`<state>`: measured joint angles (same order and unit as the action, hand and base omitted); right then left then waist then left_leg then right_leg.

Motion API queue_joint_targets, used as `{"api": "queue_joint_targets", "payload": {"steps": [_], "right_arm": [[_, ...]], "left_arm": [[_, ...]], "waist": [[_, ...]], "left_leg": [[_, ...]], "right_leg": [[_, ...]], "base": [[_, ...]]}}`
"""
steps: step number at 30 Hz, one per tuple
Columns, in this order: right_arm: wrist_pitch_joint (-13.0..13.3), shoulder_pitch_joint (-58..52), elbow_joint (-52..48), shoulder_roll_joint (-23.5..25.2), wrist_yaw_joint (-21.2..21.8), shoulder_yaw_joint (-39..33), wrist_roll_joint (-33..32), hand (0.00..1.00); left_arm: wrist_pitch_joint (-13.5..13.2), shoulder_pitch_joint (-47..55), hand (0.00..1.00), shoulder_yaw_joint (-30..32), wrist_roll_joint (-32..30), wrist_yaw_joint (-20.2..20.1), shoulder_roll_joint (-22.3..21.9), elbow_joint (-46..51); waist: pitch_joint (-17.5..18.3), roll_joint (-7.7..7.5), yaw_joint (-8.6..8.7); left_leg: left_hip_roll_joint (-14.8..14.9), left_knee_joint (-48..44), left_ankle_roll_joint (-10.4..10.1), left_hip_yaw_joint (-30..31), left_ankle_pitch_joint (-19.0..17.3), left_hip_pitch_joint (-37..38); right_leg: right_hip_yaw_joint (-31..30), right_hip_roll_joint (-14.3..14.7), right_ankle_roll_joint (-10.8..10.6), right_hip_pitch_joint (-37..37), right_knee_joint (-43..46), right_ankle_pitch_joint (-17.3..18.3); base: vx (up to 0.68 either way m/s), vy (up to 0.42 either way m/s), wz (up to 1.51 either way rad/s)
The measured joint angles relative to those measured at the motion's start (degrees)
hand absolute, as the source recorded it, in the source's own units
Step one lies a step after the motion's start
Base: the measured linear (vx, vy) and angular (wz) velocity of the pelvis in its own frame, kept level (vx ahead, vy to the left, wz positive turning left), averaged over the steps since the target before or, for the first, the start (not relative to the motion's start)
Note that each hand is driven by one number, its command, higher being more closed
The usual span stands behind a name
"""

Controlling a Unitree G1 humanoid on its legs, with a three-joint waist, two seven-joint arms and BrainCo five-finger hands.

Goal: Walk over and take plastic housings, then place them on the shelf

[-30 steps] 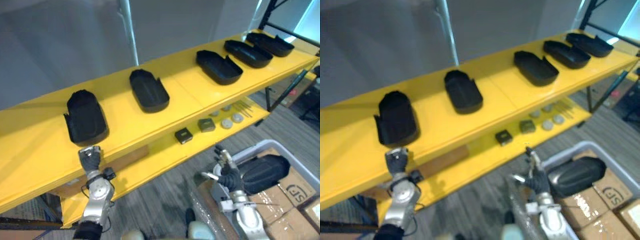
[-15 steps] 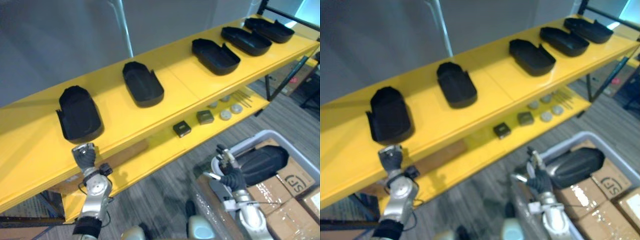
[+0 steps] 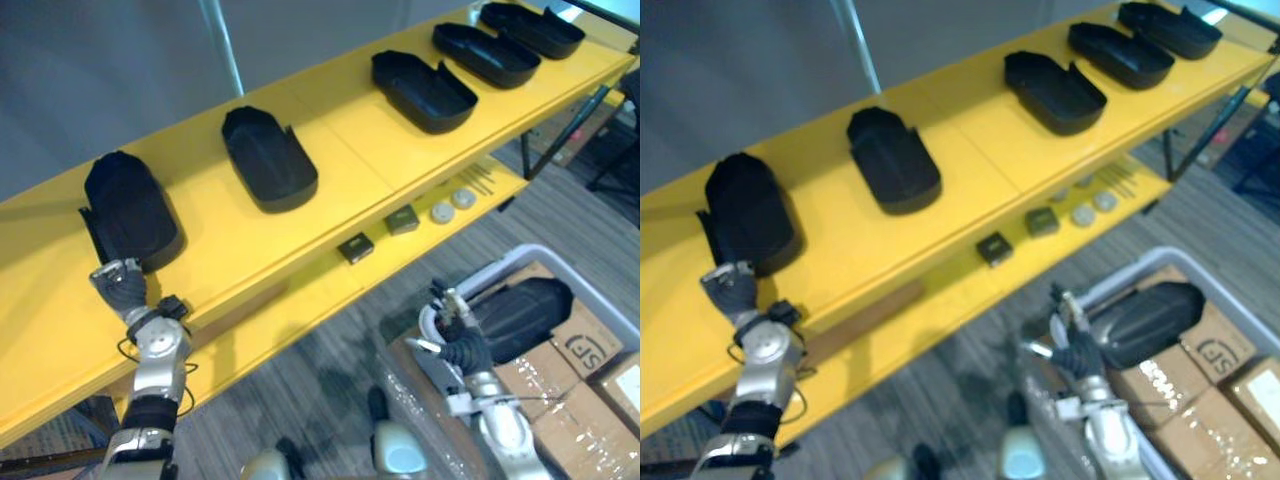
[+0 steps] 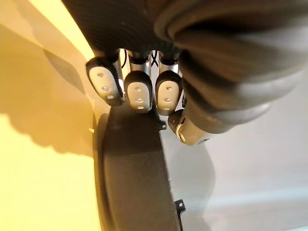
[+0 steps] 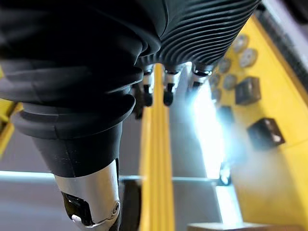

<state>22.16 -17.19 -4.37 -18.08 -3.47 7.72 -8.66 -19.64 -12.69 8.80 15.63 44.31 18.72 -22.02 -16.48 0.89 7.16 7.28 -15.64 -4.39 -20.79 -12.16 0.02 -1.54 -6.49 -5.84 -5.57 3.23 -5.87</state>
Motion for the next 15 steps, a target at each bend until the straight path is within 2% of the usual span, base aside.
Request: {"api": "queue_joint_targets", "payload": {"steps": [3,8,13,14,15], "right_arm": [[-0.01,-1.19,-0.12,0.01,-0.31,-0.07,0.01,0.0],[-0.03,-1.74,-0.36,0.05,-0.46,0.01,0.0,0.0],[-0.04,-3.23,-1.92,1.35,-1.68,0.01,0.12,0.0],[-0.04,-3.82,-1.97,2.07,-1.89,0.01,0.13,0.0],[-0.04,-4.27,-1.99,2.73,-2.36,0.14,0.18,0.0]], "left_arm": [[0.19,4.66,1.0,0.62,-0.52,2.41,-2.34,9.84],[1.87,8.14,1.0,2.12,-0.78,4.25,-3.32,14.86],[3.43,10.19,1.0,2.05,-0.77,4.29,-4.13,22.79],[3.58,11.55,0.0,2.03,-0.79,4.3,-4.98,26.08],[3.65,14.25,0.0,2.07,-0.85,4.35,-6.66,30.51]], "waist": [[-1.38,0.59,-0.01],[-1.48,0.8,-0.31],[-1.44,0.87,-0.13],[-1.43,0.86,-0.18],[-1.43,0.87,-0.29]], "left_leg": [[-0.09,-0.85,0.33,1.36,-0.71,-0.08],[-0.24,-0.92,0.42,1.6,-1.02,-0.2],[0.06,-2.07,0.4,2.87,-1.3,-1.47],[0.1,-2.32,0.39,3.04,-1.31,-1.73],[0.1,-2.54,0.4,3.19,-1.31,-1.93]], "right_leg": [[1.24,-0.36,-0.51,0.93,0.61,0.94],[1.67,-0.46,-0.59,1.03,1.4,2.05],[2.8,-0.61,-0.79,0.78,1.4,1.92],[3.04,-0.58,-0.76,0.81,1.44,1.93],[3.2,-0.62,-0.76,0.8,1.44,1.93]], "base": [[-0.04,0.027,0.18],[-0.02,0.008,0.05],[0.03,0.037,0.11],[0.07,0.031,0.15],[0.05,0.029,0.12]]}}
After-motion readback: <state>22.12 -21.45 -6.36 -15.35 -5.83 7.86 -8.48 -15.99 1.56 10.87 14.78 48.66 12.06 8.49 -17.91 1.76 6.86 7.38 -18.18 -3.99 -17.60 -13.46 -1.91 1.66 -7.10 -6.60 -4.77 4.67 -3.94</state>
